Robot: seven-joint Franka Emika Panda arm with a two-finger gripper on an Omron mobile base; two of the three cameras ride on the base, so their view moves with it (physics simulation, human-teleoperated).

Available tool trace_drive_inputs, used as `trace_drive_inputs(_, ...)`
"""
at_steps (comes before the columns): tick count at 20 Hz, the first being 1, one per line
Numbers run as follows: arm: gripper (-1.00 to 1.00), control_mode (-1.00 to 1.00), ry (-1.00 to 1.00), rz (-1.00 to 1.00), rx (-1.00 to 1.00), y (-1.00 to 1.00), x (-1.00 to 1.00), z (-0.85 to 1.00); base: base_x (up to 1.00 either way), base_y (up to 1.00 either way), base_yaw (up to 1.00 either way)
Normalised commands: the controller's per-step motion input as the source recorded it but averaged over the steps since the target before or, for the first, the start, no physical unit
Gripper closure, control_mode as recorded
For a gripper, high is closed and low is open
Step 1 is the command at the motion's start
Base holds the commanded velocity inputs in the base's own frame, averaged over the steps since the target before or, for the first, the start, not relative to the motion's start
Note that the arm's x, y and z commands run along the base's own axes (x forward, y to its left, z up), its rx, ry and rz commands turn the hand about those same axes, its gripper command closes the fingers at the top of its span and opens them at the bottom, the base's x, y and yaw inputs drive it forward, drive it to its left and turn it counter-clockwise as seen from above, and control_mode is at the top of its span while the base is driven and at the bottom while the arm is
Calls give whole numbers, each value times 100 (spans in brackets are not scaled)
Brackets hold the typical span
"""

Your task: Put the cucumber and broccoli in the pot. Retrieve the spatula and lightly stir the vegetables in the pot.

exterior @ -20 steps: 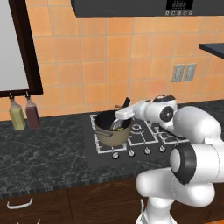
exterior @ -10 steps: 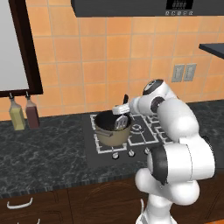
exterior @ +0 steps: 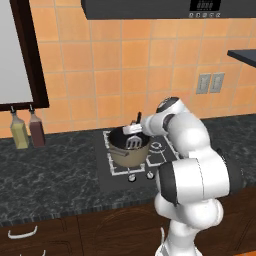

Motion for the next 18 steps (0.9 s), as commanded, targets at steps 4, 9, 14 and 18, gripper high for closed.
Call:
trace_drive_inputs(4,100,-100,-4,0,8,13,56,-14,0,0,0)
trace_drive_inputs(9,100,-100,-10,0,8,0,49,7,0,0,0)
trace_drive_inputs(14,100,-100,-1,0,2,0,-35,43,0,0,0)
trace_drive_inputs(18,100,-100,7,0,0,0,-16,33,0,0,0)
